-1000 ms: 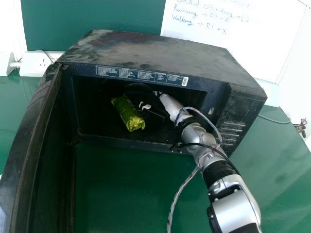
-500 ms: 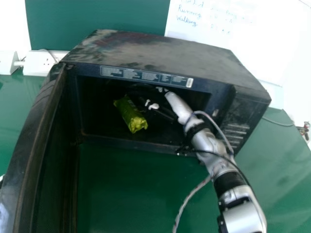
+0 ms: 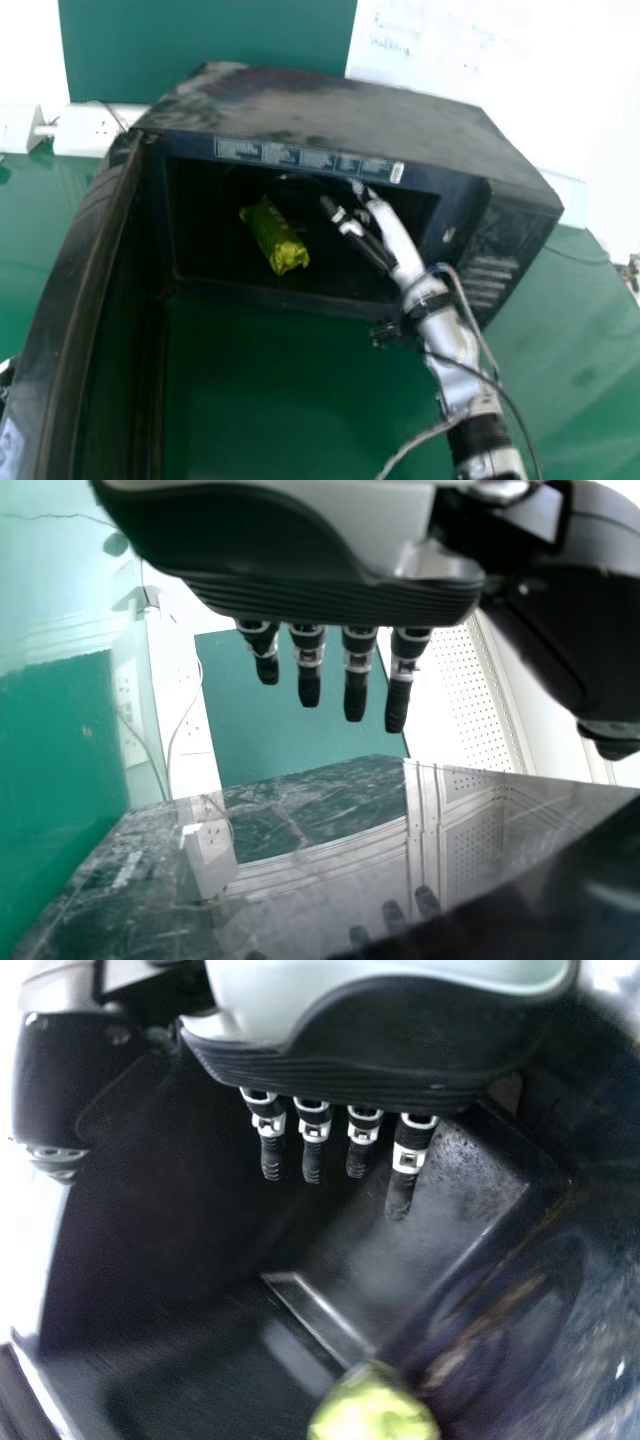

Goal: Put biscuit inside oven

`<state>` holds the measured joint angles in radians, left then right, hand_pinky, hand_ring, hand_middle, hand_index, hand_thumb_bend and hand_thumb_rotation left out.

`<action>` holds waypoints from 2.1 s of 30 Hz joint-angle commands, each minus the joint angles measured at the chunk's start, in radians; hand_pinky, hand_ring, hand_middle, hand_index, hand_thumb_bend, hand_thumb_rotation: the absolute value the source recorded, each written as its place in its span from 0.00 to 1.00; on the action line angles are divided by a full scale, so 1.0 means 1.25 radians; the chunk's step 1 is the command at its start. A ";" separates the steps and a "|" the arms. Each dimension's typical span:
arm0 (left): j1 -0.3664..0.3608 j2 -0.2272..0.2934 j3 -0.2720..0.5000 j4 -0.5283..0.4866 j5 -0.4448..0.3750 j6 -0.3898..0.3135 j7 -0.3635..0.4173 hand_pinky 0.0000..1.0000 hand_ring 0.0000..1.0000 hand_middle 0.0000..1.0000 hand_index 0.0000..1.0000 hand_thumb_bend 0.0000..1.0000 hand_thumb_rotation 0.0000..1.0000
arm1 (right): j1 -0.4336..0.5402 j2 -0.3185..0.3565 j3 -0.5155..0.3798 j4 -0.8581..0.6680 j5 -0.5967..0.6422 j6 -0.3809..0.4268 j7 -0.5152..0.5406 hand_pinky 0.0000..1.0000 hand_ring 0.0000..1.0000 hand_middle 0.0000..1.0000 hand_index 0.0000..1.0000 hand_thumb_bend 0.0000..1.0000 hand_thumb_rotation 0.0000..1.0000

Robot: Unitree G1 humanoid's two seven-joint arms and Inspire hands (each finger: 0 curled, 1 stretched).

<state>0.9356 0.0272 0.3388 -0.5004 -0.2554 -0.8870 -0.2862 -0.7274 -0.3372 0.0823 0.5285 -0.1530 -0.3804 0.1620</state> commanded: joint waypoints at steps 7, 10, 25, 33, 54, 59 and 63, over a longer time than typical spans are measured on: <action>0.005 0.001 0.001 -0.005 0.007 0.004 0.007 0.81 0.87 0.89 0.87 0.86 0.87 | 0.172 -0.028 -0.105 -0.254 0.167 0.127 0.109 0.82 0.98 0.98 0.97 0.90 0.67; 0.001 0.001 0.007 0.001 0.007 -0.004 0.010 0.82 0.87 0.91 0.87 0.86 0.89 | 0.215 -0.036 -0.131 -0.327 0.220 0.176 0.150 0.84 0.98 0.98 0.96 0.88 0.70; -0.013 0.003 0.016 0.001 0.018 0.007 0.020 0.90 0.88 0.90 0.85 0.93 0.97 | 0.344 -0.060 -0.269 -0.646 0.518 0.571 0.194 0.82 0.97 0.97 0.95 0.85 0.70; -0.025 0.006 0.020 0.007 0.018 0.004 0.023 0.90 0.87 0.90 0.84 0.93 0.96 | 0.398 -0.078 -0.325 -0.714 0.599 0.647 0.205 0.81 0.96 0.96 0.94 0.84 0.71; -0.024 0.091 0.026 0.018 -0.076 0.024 -0.034 0.94 0.88 0.89 0.88 0.92 1.00 | 0.520 -0.214 -0.511 -0.733 0.759 0.765 0.246 0.80 1.00 1.00 1.00 0.82 0.82; -0.029 0.090 0.020 0.038 -0.097 0.013 -0.057 0.86 0.87 0.90 0.88 0.92 1.00 | 0.531 -0.197 -0.526 -0.734 0.738 0.742 0.216 0.77 0.98 1.00 1.00 0.79 0.87; -0.065 0.077 0.032 0.068 -0.068 -0.037 -0.061 0.86 0.87 0.91 0.89 0.93 1.00 | 0.534 -0.193 -0.527 -0.733 0.713 0.720 0.195 0.76 0.97 1.00 0.99 0.77 0.92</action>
<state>0.8686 0.1271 0.3712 -0.4337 -0.3569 -0.9018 -0.3555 -0.0668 -0.5868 -0.5647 -0.3867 0.7514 0.5419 0.4166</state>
